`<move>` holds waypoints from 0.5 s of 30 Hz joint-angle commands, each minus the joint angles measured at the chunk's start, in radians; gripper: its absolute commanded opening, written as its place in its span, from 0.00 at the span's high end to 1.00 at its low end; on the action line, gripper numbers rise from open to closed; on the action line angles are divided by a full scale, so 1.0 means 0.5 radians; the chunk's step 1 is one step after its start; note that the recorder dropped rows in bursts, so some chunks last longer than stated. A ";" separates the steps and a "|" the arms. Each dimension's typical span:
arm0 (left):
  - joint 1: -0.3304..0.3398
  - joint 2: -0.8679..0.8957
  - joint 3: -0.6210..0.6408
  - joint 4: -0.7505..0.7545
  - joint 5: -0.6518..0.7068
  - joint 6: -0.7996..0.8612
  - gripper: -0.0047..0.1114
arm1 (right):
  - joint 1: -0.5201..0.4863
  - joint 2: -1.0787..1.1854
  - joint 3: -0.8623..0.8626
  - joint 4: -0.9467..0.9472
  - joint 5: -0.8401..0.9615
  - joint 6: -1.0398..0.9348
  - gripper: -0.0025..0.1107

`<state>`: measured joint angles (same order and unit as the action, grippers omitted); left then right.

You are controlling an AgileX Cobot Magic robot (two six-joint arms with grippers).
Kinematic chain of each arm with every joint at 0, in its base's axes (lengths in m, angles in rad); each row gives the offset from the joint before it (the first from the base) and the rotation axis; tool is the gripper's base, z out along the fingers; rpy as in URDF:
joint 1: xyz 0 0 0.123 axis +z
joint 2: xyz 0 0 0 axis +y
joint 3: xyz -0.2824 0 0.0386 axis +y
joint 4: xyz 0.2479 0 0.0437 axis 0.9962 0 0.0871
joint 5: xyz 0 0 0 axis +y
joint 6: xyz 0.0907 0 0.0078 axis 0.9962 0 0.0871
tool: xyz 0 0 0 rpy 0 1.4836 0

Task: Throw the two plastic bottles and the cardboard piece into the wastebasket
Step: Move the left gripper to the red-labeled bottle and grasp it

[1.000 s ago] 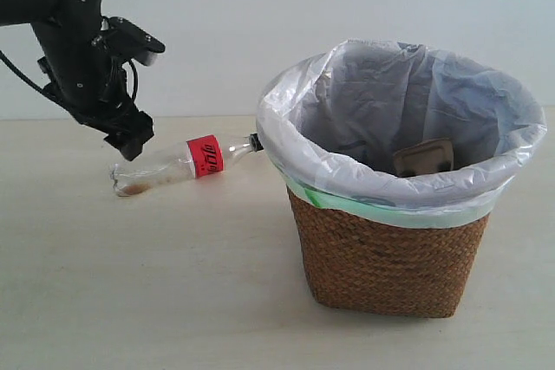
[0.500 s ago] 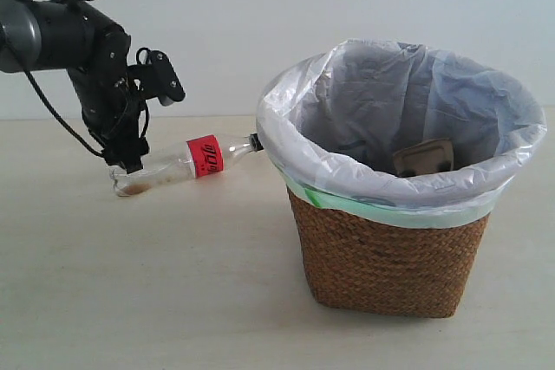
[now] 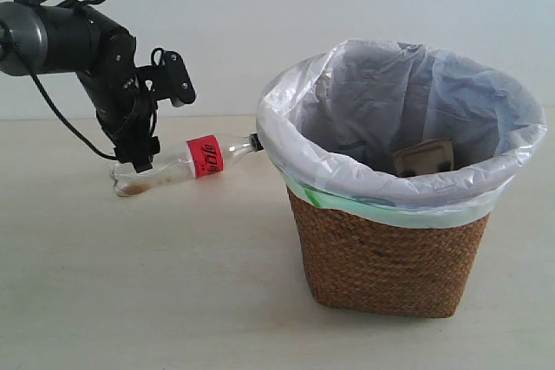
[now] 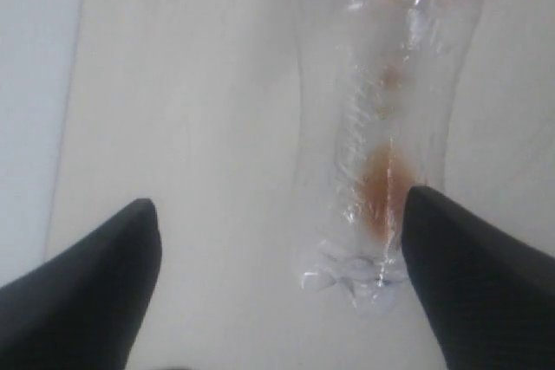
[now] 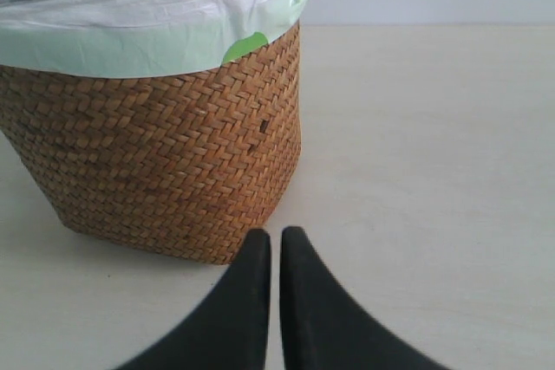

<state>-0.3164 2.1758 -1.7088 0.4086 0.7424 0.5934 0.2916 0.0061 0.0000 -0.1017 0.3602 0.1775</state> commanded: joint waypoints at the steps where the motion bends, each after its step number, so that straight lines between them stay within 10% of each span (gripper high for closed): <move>1: -0.015 -0.011 -0.004 -0.061 -0.059 0.011 0.35 | -0.006 -0.012 0.000 -0.012 -0.005 -0.002 0.98; 15: -0.015 0.076 -0.004 -0.172 -0.019 0.116 0.35 | -0.006 -0.012 0.000 -0.012 -0.005 -0.002 0.98</move>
<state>-0.3181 2.1889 -1.7088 0.3341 0.7216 0.6360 0.2916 0.0061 0.0000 -0.1017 0.3602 0.1775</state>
